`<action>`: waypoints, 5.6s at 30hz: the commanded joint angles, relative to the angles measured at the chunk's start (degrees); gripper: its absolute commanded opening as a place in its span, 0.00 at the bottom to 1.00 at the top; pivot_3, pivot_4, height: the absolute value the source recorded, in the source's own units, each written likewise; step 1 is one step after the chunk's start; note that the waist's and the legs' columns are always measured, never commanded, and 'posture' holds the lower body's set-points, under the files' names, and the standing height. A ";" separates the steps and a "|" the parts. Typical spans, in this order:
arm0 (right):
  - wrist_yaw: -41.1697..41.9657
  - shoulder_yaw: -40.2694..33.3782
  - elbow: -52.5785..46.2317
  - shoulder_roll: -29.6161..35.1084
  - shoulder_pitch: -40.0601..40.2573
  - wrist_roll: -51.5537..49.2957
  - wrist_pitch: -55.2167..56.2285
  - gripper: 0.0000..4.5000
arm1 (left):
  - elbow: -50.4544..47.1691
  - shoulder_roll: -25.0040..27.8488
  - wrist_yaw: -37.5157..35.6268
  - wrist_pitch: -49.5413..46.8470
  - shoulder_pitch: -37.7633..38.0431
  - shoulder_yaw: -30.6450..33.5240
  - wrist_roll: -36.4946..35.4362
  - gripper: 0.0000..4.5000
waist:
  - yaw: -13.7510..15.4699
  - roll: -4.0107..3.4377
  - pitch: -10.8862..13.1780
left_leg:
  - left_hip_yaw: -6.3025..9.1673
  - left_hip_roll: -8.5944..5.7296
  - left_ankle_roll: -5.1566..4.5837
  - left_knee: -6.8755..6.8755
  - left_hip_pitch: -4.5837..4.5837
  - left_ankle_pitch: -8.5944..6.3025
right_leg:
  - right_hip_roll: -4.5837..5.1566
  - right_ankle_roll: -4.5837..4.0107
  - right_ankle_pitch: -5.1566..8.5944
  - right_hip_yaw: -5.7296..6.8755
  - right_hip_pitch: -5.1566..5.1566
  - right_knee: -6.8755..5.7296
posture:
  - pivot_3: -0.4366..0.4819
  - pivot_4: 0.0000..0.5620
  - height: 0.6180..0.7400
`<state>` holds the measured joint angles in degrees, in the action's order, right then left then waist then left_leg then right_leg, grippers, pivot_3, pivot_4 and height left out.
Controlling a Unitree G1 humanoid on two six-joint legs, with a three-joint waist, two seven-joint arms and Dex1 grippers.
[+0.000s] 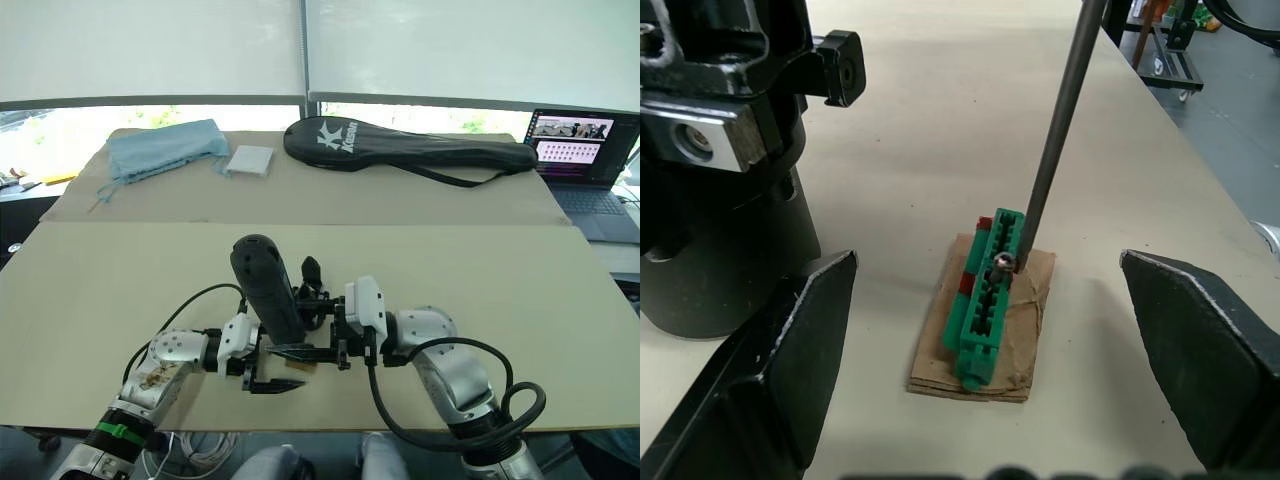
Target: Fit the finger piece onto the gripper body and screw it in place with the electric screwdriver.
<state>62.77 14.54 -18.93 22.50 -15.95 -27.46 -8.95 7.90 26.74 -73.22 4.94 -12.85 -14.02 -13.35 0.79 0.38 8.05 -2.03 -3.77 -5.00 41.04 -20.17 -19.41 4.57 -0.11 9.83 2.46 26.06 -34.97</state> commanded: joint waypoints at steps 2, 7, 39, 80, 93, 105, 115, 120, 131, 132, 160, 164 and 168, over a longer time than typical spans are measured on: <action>-0.37 -1.43 -1.64 -0.44 -1.19 -0.83 1.59 0.43 | 0.88 -0.36 0.06 -1.52 1.40 -2.57 1.16 0.99 | 0.00 0.00 0.00 | 0.00 0.00 0.00 0.00 0.00 0.00 | 0.00 0.00 0.00 0.00 0.00 0.00 | 0.48 0.27 1.00; -0.33 -1.38 -1.61 -0.39 -1.14 -1.04 1.34 0.43 | 0.96 -0.34 0.08 -1.53 1.37 -2.55 1.20 0.99 | 0.00 0.00 0.00 | 0.00 0.00 0.00 0.00 0.00 0.00 | 0.00 0.00 0.00 0.00 0.00 0.00 | 0.48 0.27 1.00; -0.76 -2.40 -1.95 -0.69 -1.82 -2.63 1.18 0.43 | 1.26 -0.47 0.16 -1.29 1.28 -2.60 1.32 0.99 | 0.01 0.00 0.00 | 0.00 0.00 0.00 0.00 0.00 0.00 | 0.01 0.00 0.00 -0.01 0.00 0.00 | 0.48 0.27 1.00; -0.37 -1.53 -1.17 -1.44 -1.12 -1.60 0.93 0.43 | 0.69 -0.26 0.64 -1.70 1.96 -2.60 1.23 0.99 | 0.00 0.00 0.00 | 0.00 0.00 0.00 0.00 0.00 0.00 | 0.01 0.00 0.00 -0.01 0.00 0.00 | 0.48 0.27 1.00; -0.44 -1.40 -1.16 -1.38 -0.86 -1.45 0.88 0.43 | 0.53 -0.01 0.56 -1.60 2.17 -2.56 1.18 0.99 | -0.02 0.00 0.00 | 0.00 0.00 0.00 0.00 0.00 0.00 | 0.01 0.00 0.00 -0.02 0.00 0.00 | 0.48 0.27 1.00; -0.41 -1.32 -0.67 -1.45 -0.88 -1.36 0.90 0.43 | 2.13 -0.21 0.42 -0.39 2.27 -2.62 1.54 0.99 | -0.03 -0.01 0.00 | 0.00 0.00 0.00 0.00 0.00 0.00 | 0.01 0.00 0.00 -0.02 0.00 0.00 | 0.48 0.27 1.00; -0.50 -1.48 -0.39 -1.42 -1.39 -1.18 0.85 0.43 | 4.40 -0.49 0.14 1.72 2.43 -2.64 1.81 0.99 | -0.02 -0.06 -0.04 | 0.00 0.00 0.00 -0.01 0.02 0.00 | 0.01 0.00 0.00 -0.03 -0.01 0.00 | 0.48 0.27 1.00; -0.48 -1.51 -0.33 -1.44 -1.59 -1.18 0.68 0.43 | 5.02 -0.57 0.04 2.31 2.41 -2.59 1.89 0.99 | -0.02 -0.09 -0.05 | 0.00 0.00 0.00 0.00 0.03 0.00 | 0.02 0.00 0.00 -0.04 -0.03 0.00 | 0.48 0.27 1.00; -0.63 -1.23 -0.05 -1.62 -2.04 -0.91 0.43 0.43 | 5.01 -0.56 0.14 2.51 2.62 -2.57 1.93 0.99 | -0.02 -0.10 -0.06 | 0.00 0.00 0.00 -0.01 0.04 0.00 | 0.03 0.00 0.00 -0.05 -0.03 0.00 | 0.48 0.27 1.00; -0.63 -1.22 -0.14 -1.57 -1.97 -0.91 0.39 0.43 | 4.91 -0.55 0.17 2.50 2.69 -2.58 1.93 0.99 | -0.02 -0.10 -0.06 | 0.00 0.01 0.00 -0.01 0.04 0.00 | 0.04 0.00 0.00 -0.05 -0.03 0.00 | 0.48 0.27 1.00; -0.09 -1.85 -0.79 -0.74 -2.14 -1.60 -0.66 0.43 | 1.38 -0.10 0.78 -0.27 2.18 -1.91 0.85 0.99 | -0.07 -0.35 -0.27 | 0.00 0.01 -0.01 -0.03 0.06 0.00 | 0.05 0.00 0.00 -0.08 -0.04 0.00 | 0.48 0.27 1.00; 0.22 -2.23 -1.60 -1.14 -2.78 -3.26 -0.81 0.43 | 0.00 -0.76 0.06 2.04 2.85 0.07 -1.95 0.99 | -0.15 -0.35 -0.27 | 0.00 0.01 -0.01 -0.04 0.04 0.00 | 0.04 0.00 0.00 -0.08 0.00 0.01 | 0.48 0.27 1.00; 0.35 -2.30 -2.39 -1.06 -2.93 -3.80 -0.99 0.43 | -0.72 0.08 -0.25 2.75 3.23 1.34 -3.09 0.99 | -0.16 -0.34 -0.27 | 0.00 0.02 -0.01 -0.05 0.02 0.00 | 0.04 0.00 0.00 -0.08 0.04 0.01 | 0.48 0.27 1.00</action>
<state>63.04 13.88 -17.66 21.67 -17.40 -28.57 -10.30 7.99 26.33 -72.74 7.56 -10.50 -12.48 -15.98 0.63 0.04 7.78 -2.04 -3.75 -5.01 40.99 -20.17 -19.42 4.61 -0.11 9.83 2.38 26.10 -34.96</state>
